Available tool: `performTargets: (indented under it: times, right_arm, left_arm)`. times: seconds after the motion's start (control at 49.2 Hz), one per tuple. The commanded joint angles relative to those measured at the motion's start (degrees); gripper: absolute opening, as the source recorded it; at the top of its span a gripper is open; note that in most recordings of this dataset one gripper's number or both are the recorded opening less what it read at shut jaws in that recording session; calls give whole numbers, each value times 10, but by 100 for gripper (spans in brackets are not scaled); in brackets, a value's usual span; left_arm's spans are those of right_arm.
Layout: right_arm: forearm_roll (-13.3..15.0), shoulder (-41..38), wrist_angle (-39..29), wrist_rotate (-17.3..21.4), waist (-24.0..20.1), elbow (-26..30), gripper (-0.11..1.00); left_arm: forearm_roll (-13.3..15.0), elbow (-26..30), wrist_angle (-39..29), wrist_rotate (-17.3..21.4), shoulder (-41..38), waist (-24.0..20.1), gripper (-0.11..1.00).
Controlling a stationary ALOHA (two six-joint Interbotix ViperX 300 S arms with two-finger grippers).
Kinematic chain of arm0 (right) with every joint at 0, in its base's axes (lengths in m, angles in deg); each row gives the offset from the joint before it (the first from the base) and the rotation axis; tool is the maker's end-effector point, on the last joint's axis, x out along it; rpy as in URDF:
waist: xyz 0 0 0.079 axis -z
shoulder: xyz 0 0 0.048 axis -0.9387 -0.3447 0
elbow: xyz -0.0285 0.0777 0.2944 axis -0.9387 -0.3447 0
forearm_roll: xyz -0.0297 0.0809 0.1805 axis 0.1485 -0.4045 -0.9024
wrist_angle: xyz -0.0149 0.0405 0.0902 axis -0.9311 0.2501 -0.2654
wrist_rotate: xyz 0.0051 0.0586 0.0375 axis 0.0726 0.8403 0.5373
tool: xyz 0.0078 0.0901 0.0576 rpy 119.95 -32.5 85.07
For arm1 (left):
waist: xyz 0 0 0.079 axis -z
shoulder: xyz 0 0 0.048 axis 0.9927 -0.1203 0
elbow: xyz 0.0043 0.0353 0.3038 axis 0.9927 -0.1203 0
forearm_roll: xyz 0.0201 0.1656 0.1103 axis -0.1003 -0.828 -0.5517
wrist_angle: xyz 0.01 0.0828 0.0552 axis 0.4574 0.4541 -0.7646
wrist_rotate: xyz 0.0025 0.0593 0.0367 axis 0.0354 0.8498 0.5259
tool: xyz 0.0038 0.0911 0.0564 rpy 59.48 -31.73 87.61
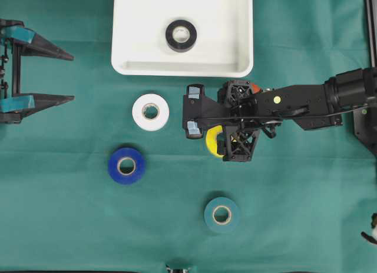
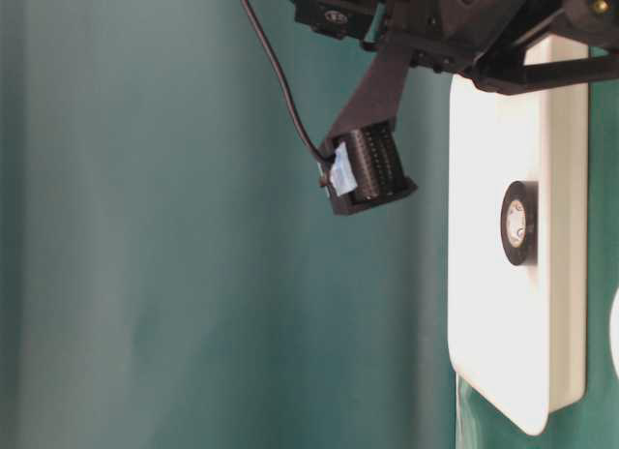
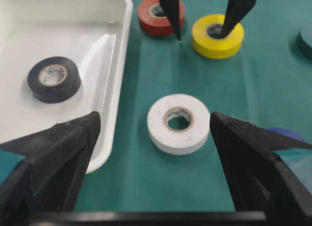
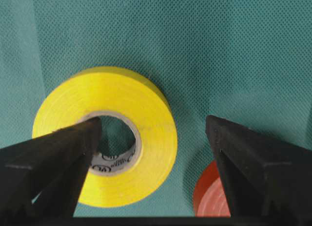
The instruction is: Pick up the tape from a random location and place it into the white case.
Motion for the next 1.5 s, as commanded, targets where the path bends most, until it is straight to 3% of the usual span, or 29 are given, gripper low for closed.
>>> performTargets:
  times: [0.0, 0.447, 0.528, 0.63, 0.691, 1.484]
  right_arm:
    - [2, 4, 6, 1, -2, 6, 91]
    - [3, 0, 9, 1, -2, 5, 86]
    - [3, 0, 12, 1, -2, 5, 73]
    - [3, 0, 12, -1, -2, 6, 44]
    - [3, 0, 11, -2, -2, 5, 32]
    - [3, 13, 11, -4, -2, 6, 31]
  left_arm:
    - [2, 5, 2, -1, -4, -2, 97]
    - [2, 5, 2, -1, -4, -2, 97]
    - [2, 5, 2, -1, -4, -2, 97]
    - [2, 5, 2, -1, -4, -2, 97]
    - [2, 5, 2, -1, -4, -2, 97]
    - [2, 5, -4, -14, -4, -2, 97]
